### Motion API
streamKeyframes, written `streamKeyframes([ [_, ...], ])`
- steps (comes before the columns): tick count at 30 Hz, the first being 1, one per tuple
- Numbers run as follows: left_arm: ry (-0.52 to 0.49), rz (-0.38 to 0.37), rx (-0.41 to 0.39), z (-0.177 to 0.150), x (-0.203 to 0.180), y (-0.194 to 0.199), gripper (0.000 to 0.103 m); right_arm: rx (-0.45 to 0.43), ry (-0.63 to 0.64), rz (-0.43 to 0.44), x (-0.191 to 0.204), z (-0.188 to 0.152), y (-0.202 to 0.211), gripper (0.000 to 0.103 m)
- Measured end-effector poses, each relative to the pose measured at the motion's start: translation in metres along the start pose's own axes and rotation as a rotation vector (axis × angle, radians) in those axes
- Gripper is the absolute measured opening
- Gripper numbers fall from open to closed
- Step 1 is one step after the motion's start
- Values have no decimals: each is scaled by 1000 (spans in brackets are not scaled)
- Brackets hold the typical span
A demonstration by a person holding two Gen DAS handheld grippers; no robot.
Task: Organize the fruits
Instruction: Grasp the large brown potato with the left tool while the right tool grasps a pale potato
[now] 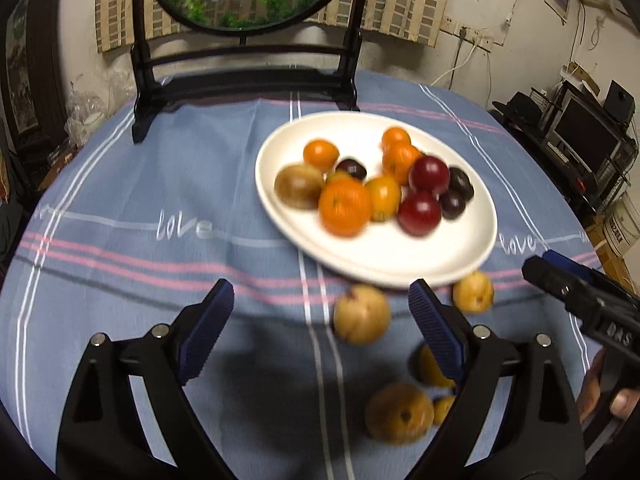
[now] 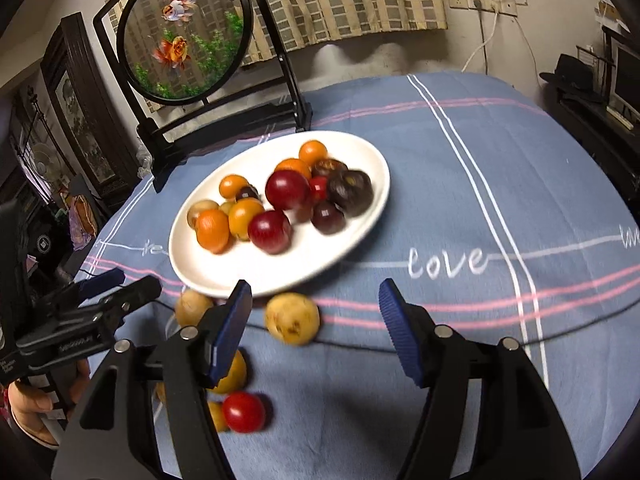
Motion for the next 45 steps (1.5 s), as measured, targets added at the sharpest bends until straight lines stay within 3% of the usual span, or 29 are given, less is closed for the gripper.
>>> streamKeyframes([
  [6, -21, -2, -7, -18, 3, 0, 91, 38, -16, -5, -12, -8, -10, 67],
  [17, -136, -38, 63, -38, -8, -4, 91, 49, 81, -60, 0, -14, -17, 67],
  [28, -248, -120, 92, -57, -31, 6, 93, 62, 54, -53, -4, -14, -20, 67],
  [34, -277, -107, 132, -65, -37, -1, 92, 62, 62, -51, -2, -15, -19, 67],
  [37, -289, -91, 148, -68, -37, -5, 91, 61, 59, -50, -2, -15, -19, 67],
  [45, -294, -117, 163, -71, -37, -14, 73, 65, 53, -39, -2, -15, -20, 67],
])
Point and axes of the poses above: each gripper's, at about its wrist camera, not at the fingertips, and y roughly against the way its jaws point, x to its left, z to its top, the point moved 1 cm from there along -y, roughly the way its jaws point, and after that the axes turned 5 degrees about -z, right-handed, at the moved point
